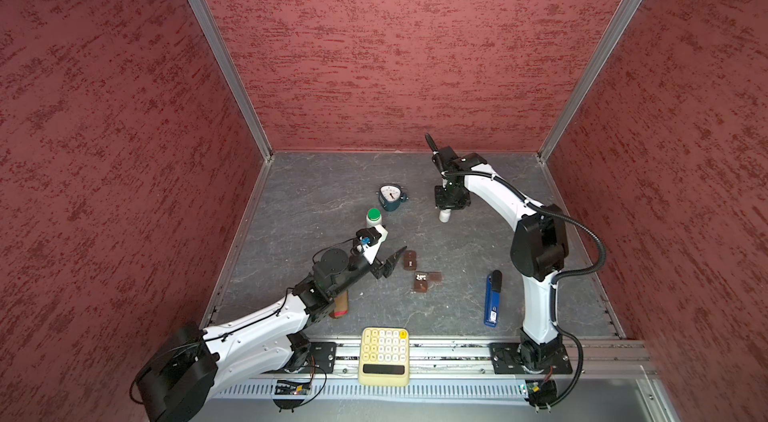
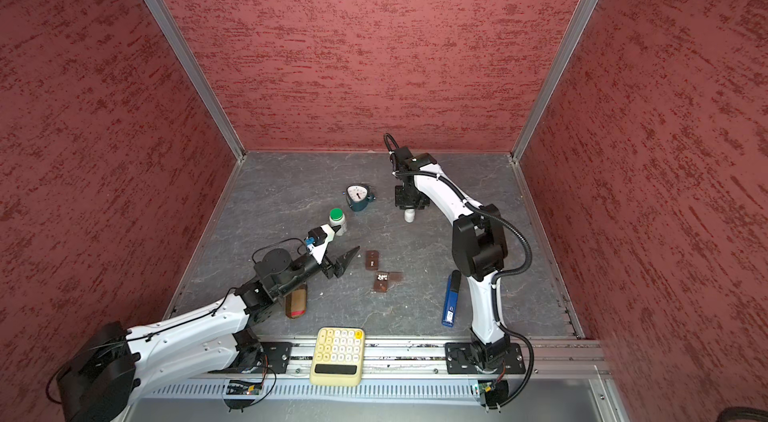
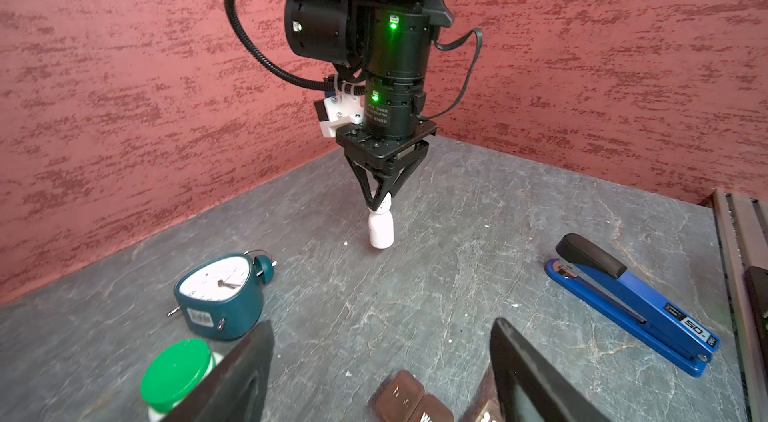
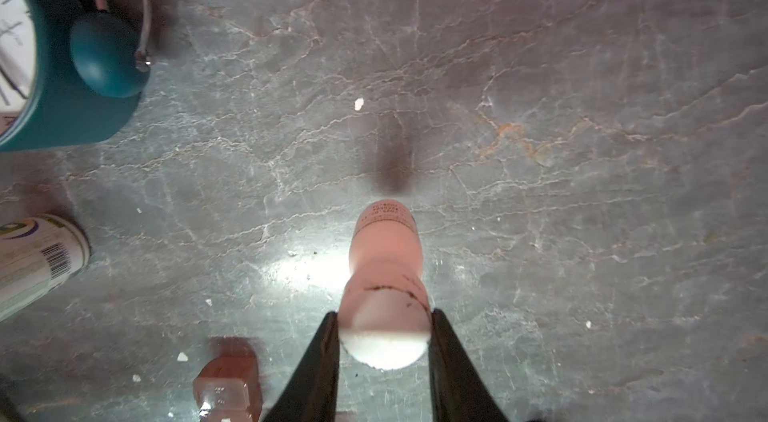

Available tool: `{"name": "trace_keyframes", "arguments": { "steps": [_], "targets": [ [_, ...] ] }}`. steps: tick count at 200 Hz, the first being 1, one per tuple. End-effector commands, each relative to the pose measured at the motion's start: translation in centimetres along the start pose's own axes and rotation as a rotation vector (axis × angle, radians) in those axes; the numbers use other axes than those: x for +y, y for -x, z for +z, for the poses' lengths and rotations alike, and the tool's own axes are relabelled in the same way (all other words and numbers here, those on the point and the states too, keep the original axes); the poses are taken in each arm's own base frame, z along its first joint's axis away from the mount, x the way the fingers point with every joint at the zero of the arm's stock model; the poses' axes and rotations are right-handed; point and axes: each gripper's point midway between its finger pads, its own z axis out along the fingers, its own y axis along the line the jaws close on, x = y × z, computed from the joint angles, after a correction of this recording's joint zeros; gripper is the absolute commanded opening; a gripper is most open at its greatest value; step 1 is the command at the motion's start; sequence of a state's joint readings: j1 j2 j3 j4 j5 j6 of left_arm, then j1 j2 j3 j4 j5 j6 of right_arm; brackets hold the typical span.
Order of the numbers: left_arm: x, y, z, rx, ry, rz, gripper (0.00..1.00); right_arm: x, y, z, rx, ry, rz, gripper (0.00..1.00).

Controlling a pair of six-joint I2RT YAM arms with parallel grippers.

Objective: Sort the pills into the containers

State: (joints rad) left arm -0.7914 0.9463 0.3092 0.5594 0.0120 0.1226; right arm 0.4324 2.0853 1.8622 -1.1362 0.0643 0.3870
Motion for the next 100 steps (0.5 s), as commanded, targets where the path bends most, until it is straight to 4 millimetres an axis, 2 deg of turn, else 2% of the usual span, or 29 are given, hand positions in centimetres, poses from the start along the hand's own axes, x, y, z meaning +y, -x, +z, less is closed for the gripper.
{"name": "trace_keyframes", "arguments": {
  "steps": [1, 50, 100],
  "targets": [
    [0.7, -1.8, -0.4, 0.081, 0.038, -0.043, 0.8, 0.1, 0.9, 0.9, -0.023, 0.021, 0.006, 0.2],
    [0.7, -2.2, -0.9, 0.101, 0.042, -0.067, 0.79, -0.2, 0.2, 2.6, 0.004, 0.024, 0.015, 0.23],
    [0.6, -2.1, -1.1, 0.102, 0.035, -0.07, 0.77, -0.4, -0.2, 3.3, 0.026, 0.021, 0.017, 0.37]
  ]
}}
